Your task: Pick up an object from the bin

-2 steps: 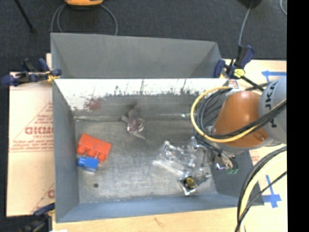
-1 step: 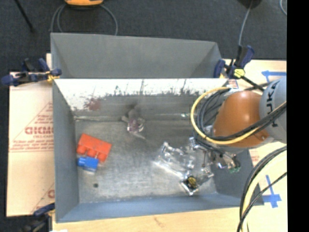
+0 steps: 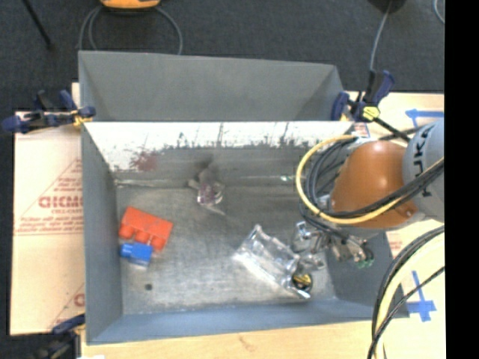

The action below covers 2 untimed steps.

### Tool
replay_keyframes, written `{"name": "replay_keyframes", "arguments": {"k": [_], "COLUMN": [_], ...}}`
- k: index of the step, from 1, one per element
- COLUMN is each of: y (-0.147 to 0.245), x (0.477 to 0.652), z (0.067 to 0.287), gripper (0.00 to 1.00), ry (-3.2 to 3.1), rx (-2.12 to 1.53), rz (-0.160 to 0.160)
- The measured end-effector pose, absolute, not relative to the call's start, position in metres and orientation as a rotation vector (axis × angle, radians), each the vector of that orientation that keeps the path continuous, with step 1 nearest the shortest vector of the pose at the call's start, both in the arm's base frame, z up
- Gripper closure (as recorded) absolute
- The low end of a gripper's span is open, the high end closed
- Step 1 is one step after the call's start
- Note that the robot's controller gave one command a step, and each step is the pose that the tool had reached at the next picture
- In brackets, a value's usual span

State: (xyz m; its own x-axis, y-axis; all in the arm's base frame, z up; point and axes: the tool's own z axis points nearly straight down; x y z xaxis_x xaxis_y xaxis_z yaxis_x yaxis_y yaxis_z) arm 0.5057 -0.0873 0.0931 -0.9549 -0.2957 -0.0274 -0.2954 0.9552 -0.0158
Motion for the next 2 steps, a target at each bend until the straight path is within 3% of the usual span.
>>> {"name": "replay_keyframes", "arguments": {"k": [1, 2], "y": [-0.0830, -0.0823], "x": [0.5108, 0.5094], "z": [0.2577, 0.2528], "gripper": [1.00, 0.00], "ry": [3.075, 3.083], "rx": [-0.583, -0.581], "rz": [-0.007, 0.000]}}
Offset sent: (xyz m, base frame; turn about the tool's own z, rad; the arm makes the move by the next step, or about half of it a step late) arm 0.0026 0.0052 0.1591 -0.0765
